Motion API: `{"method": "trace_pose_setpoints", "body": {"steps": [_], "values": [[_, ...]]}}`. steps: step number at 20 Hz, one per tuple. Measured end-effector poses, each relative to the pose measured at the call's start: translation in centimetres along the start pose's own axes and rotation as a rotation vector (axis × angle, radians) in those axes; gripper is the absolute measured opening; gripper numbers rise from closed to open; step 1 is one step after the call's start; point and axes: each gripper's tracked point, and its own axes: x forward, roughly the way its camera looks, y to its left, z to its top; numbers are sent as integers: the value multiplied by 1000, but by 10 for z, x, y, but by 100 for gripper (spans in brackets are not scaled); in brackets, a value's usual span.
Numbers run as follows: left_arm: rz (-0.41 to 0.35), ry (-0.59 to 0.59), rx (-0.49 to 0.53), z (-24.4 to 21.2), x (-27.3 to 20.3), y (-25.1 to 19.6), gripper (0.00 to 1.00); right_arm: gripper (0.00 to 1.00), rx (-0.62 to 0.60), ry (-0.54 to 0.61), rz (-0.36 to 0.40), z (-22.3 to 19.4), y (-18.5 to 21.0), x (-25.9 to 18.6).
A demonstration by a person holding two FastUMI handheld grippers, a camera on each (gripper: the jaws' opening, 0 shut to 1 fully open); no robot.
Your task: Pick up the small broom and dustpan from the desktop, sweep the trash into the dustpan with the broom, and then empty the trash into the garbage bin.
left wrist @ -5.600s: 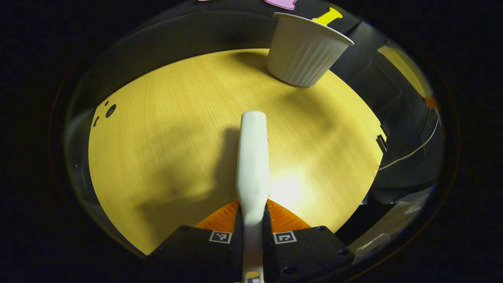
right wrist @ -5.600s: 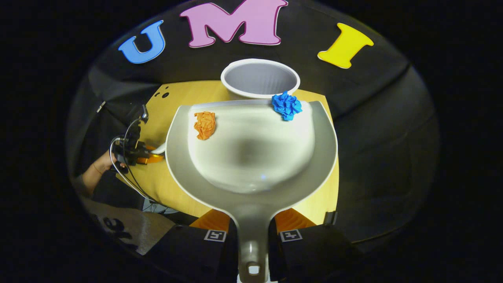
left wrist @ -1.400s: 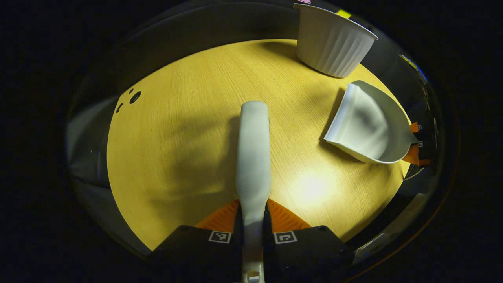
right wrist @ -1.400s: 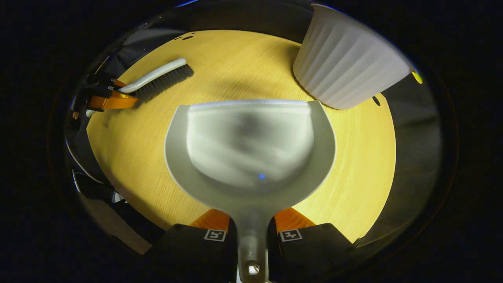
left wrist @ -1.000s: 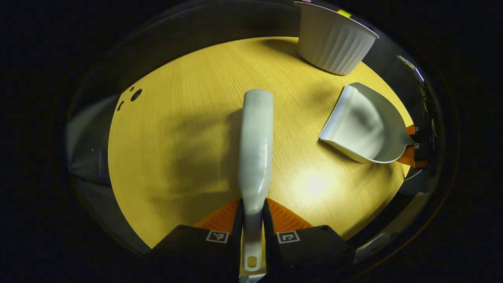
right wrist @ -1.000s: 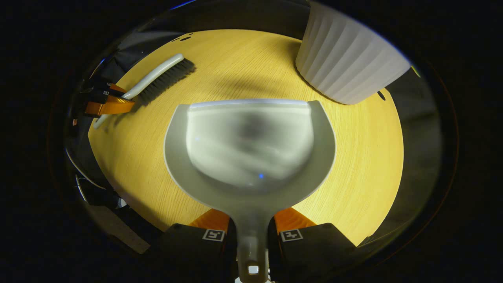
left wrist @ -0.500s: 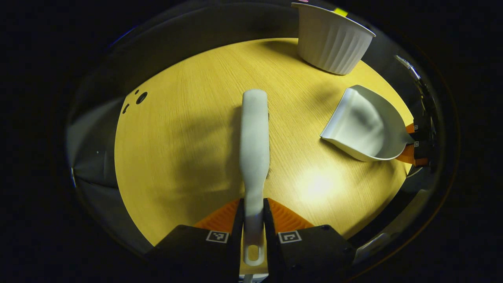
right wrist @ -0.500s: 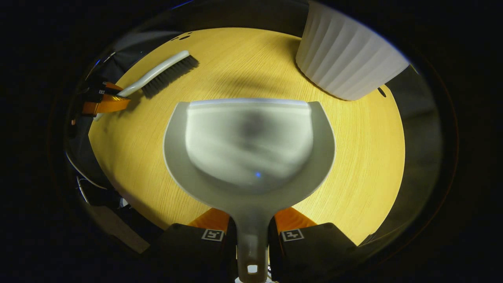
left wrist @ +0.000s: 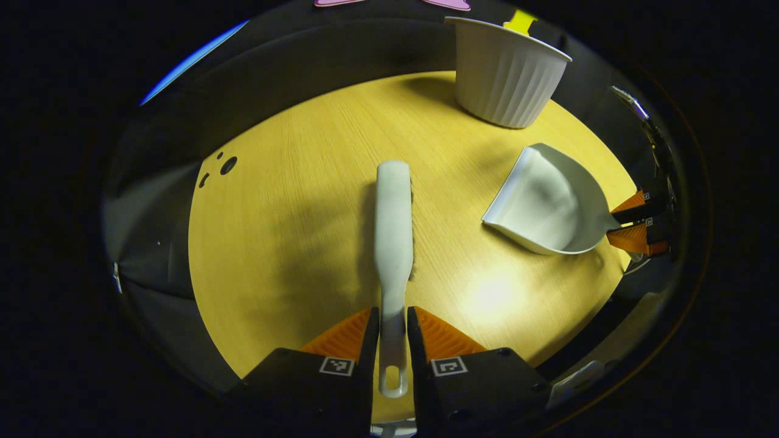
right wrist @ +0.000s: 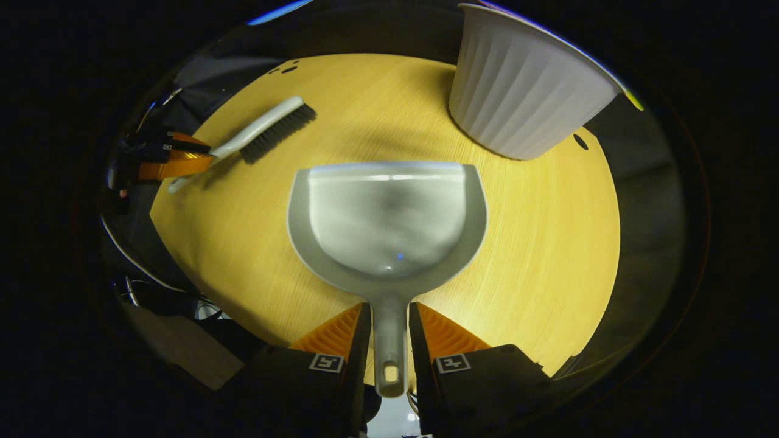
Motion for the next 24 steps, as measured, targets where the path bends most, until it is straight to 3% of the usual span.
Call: {"method": "trace_pose_setpoints", "body": {"steps": [2,5,6,13,14,18,22,24], "values": [[-2,-72,-21,16,-18,-3,28,39,9,-64,-3,15,0,-27],[-7,-253,-47,54,-54,-6,35,40,29,-210,-9,48,2,-63],[-10,-323,-51,67,-68,-7,31,40,38,-265,-9,62,4,-74],[-19,-728,-17,148,-171,-22,28,39,95,-646,-52,140,-13,-152],[-13,-772,-11,155,-184,-27,31,39,86,-689,-72,147,-17,-163],[-27,-912,-34,174,-222,-38,31,39,49,-836,-139,165,-24,-202],[-39,-956,-40,177,-240,-51,28,35,40,-918,-176,177,-24,-223],[-55,-971,-48,176,-245,-57,31,36,39,-939,-172,178,-20,-230]]}}
